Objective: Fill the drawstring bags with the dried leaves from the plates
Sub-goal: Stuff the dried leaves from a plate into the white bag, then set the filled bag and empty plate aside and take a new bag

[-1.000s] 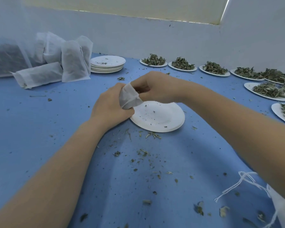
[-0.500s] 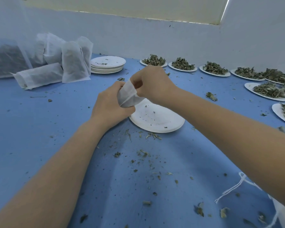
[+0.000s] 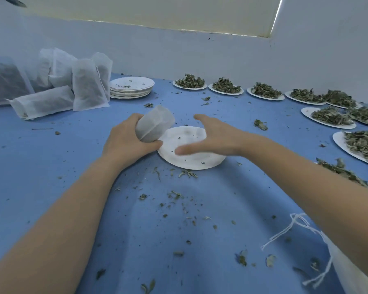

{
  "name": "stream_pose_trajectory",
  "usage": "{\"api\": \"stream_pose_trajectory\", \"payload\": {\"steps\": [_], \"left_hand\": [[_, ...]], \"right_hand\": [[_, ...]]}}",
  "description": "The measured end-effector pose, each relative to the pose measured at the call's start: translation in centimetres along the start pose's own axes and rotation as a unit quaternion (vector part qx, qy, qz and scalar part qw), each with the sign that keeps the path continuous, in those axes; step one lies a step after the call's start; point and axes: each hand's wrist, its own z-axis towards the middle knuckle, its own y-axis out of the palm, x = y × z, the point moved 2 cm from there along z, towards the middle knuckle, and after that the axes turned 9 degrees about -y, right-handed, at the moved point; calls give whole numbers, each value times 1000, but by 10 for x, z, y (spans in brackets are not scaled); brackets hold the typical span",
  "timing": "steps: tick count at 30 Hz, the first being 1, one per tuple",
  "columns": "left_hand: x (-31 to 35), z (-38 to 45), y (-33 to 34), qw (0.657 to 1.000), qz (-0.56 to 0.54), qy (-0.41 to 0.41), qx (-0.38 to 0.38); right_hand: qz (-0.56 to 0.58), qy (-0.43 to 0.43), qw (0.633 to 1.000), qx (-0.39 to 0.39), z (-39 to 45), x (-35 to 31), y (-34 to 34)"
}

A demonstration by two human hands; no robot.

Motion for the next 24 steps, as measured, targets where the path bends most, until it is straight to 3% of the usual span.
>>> {"api": "stream_pose_trajectory", "payload": {"steps": [2, 5, 9, 13, 18, 24], "left_hand": [[-1, 0, -1, 1000, -8, -16, 3], [-2, -1, -1, 1000, -10, -30, 2], [0, 2, -6, 998, -30, -53, 29], [6, 11, -22, 977, -138, -128, 101], [16, 40, -51, 954, -239, -162, 85], [-6, 105, -55, 966, -87, -230, 82]], "right_hand": [[-53, 64, 996, -44, -3, 7, 12], [-45, 92, 994, -45, -2, 14, 23], [-50, 78, 996, 12, 5, 8, 25], [-4, 54, 995, 80, 22, -8, 16], [-18, 22, 992, 120, 76, -41, -9], [-61, 25, 991, 117, 160, -64, -23]]}}
